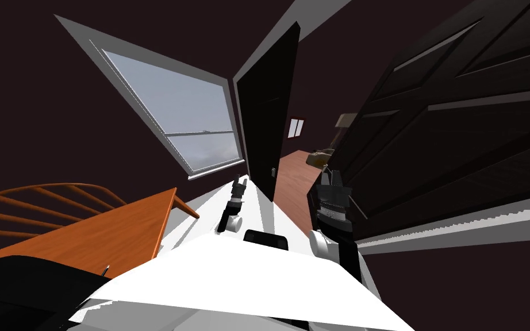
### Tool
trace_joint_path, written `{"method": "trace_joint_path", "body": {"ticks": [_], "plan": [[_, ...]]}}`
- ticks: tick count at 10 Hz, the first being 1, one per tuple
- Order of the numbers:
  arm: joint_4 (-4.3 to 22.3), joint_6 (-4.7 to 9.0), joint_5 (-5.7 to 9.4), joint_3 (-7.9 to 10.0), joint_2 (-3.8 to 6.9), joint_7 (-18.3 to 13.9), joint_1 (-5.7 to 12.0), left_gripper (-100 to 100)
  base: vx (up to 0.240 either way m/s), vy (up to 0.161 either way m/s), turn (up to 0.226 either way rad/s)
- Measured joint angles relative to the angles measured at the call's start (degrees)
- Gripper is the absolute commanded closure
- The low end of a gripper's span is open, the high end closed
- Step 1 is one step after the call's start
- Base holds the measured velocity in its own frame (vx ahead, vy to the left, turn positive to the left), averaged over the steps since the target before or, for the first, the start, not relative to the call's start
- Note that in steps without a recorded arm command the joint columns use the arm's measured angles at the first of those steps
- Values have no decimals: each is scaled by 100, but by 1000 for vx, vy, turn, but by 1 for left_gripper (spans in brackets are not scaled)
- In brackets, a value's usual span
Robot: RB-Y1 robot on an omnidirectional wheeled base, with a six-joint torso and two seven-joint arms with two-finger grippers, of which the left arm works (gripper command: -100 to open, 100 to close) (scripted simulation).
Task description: Push the door open
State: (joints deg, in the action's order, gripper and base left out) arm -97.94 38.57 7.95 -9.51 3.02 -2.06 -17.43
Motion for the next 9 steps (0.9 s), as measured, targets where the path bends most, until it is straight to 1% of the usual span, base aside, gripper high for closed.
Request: {"method": "trace_joint_path", "body": {"ticks": [1,2,3,4,5,6,7,9], "plan": [[151,11,13,-26,35,-3,71,-100,57,39,-46],[238,15,13,-49,33,3,107,-100,48,38,-80],[385,32,18,-74,48,7,171,-100,65,46,-167],[589,65,39,-81,88,-7,301,-100,72,54,-172],[771,90,40,-125,85,5,399,-100,54,48,-34],[869,91,37,-156,81,22,418,-100,64,42,-70],[991,99,43,-185,101,24,456,-100,43,31,-57],[1277,133,50,-220,101,36,593,-100,47,41,-132]]}}
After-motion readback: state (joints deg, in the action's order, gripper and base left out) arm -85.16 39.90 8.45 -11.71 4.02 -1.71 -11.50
